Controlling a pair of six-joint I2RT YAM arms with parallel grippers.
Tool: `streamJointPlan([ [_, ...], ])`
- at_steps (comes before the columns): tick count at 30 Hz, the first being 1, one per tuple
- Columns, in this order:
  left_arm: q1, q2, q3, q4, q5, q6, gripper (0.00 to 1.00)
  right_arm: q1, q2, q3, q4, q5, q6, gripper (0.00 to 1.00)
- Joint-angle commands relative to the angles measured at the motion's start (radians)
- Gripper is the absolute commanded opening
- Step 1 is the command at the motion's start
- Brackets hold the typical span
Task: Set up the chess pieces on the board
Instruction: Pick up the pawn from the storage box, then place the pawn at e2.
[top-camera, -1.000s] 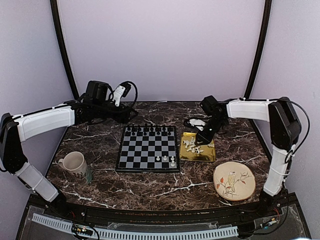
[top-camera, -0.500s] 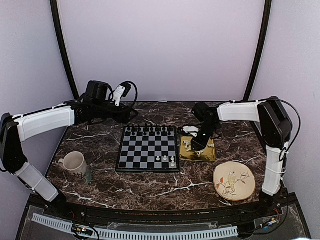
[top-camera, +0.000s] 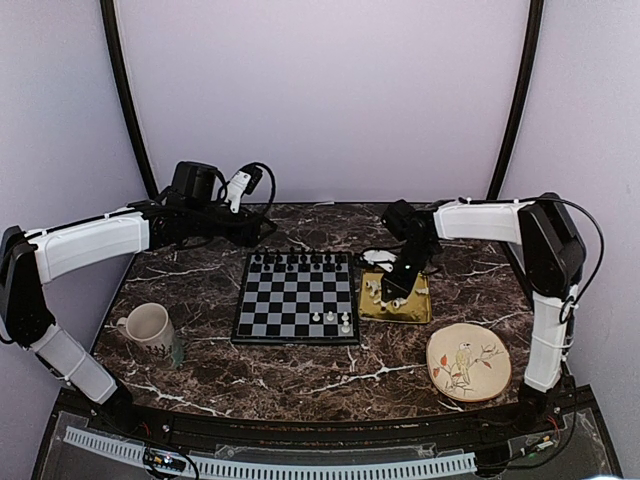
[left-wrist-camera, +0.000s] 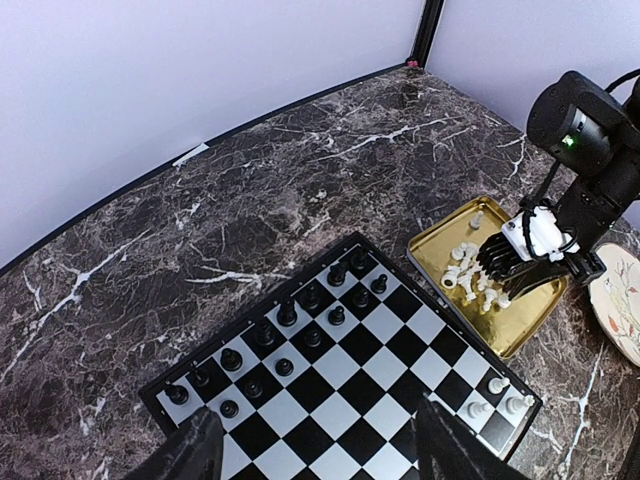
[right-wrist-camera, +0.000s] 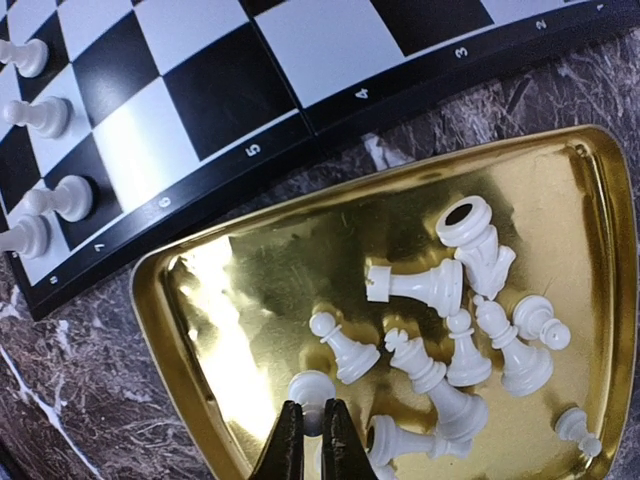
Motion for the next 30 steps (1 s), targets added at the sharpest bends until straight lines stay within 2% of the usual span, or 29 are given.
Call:
streamJointPlan([
  [1, 0.000, -0.005, 0.010, 0.001, 0.014, -0.006, 0.68, 0.020, -0.092, 0.065, -0.058, -0.045, 0.000, 0.02],
  [3, 0.001, -0.004, 0.010, 0.000, 0.007, -0.010, 0.67, 0.034, -0.109, 0.100, -0.070, -0.040, -0.002, 0.03],
  [6, 0.001, -0.012, 0.022, -0.019, -0.092, -0.028, 0.67, 0.071, -0.105, 0.172, -0.088, -0.045, -0.001, 0.03],
  [12, 0.000, -0.064, 0.001, -0.005, -0.228, -0.038, 0.67, 0.184, -0.016, 0.325, -0.115, -0.048, -0.013, 0.03],
  [22, 0.004, -0.106, -0.007, 0.002, -0.254, -0.030, 0.68, 0.344, 0.189, 0.549, -0.159, 0.022, -0.034, 0.03],
  [30, 0.007, -0.126, -0.010, 0.008, -0.253, -0.024, 0.68, 0.384, 0.290, 0.620, -0.186, 0.019, -0.039, 0.04],
])
